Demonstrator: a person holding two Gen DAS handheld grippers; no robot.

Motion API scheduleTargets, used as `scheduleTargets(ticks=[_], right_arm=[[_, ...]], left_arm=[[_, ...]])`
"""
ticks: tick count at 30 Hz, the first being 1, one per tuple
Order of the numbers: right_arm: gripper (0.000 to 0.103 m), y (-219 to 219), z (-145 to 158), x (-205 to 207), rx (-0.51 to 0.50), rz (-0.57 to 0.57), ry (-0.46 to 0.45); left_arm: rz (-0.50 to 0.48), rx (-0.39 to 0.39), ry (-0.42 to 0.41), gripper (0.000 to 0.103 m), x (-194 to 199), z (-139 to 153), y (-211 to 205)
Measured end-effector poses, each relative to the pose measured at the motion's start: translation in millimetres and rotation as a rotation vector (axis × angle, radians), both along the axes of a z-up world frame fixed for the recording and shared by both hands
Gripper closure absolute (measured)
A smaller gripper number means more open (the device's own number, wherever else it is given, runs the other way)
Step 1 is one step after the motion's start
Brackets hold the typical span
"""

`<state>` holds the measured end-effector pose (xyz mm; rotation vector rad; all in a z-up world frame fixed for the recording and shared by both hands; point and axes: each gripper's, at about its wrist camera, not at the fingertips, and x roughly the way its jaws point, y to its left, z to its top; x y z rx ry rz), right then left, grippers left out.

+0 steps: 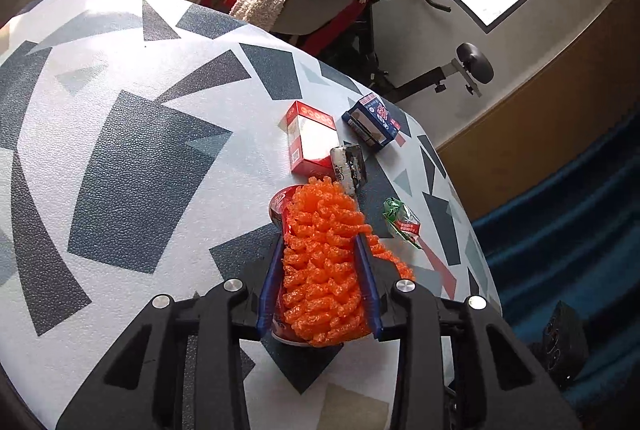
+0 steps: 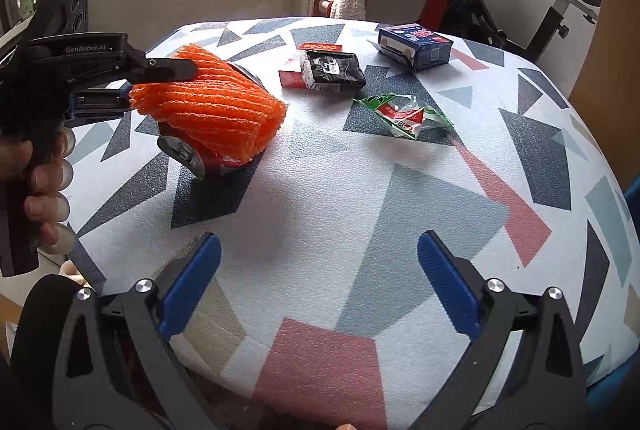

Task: Collect trash
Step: 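Release the foam net and grasp the crushed red can with the left gripper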

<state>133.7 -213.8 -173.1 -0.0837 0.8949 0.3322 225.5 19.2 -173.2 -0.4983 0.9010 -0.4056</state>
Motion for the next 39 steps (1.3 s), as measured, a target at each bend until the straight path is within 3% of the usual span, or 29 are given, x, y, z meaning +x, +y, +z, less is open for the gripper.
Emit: scheduleTargets(ticks=[2, 7, 10, 12, 13, 18, 23, 25, 27, 30, 34, 39], right_arm=[[0.006, -2, -1, 0, 0.003, -0.004, 0.005], [0.006, -5, -1, 1, 0.01, -0.002, 0.006], [0.006, -4, -2, 0, 0.016, 0.002, 0.007], [0.006, -3, -3, -1, 0.019, 0.005, 0.01], [0.006, -2, -3, -2, 0.02, 0.006, 0.011], [0.006, -3, -7, -3, 0.022, 0.007, 0.021], [0.006, -6, -8, -4, 0.03, 0.002, 0.027], [0.006, -7, -8, -4, 0.032, 0.0, 0.028], [0.006, -8, -7, -4, 0.035, -0.002, 0.026], [0.006, -7, -8, -3, 0.038, 0.0, 0.029], [0.006, 0, -9, 1, 0.031, 0.013, 0.028], [0.006, 10, -6, 7, 0.027, 0.03, 0.003]], left_arm=[[-0.012, 0.045, -0.031, 0.074, -4, 7, -1], [-0.056, 0.071, -0.091, 0.075, -9, 26, -5], [-0.093, 0.098, -0.083, 0.065, -9, 25, -9], [-0.11, 0.156, -0.093, 0.066, -11, 22, -13], [-0.12, 0.175, -0.101, 0.072, -13, 20, -16], [-0.1, 0.232, -0.125, 0.072, -19, 24, -19], [-0.084, 0.29, -0.151, 0.052, -19, 31, -18], [-0.082, 0.31, -0.138, 0.051, -18, 29, -17], [-0.091, 0.281, -0.134, 0.051, -20, 28, -14], [-0.153, 0.098, -0.131, 0.051, -22, 30, -9], [-0.192, -0.033, -0.145, 0.049, -24, 37, -10], [-0.127, 0.03, -0.15, 0.049, -20, 39, -1]])
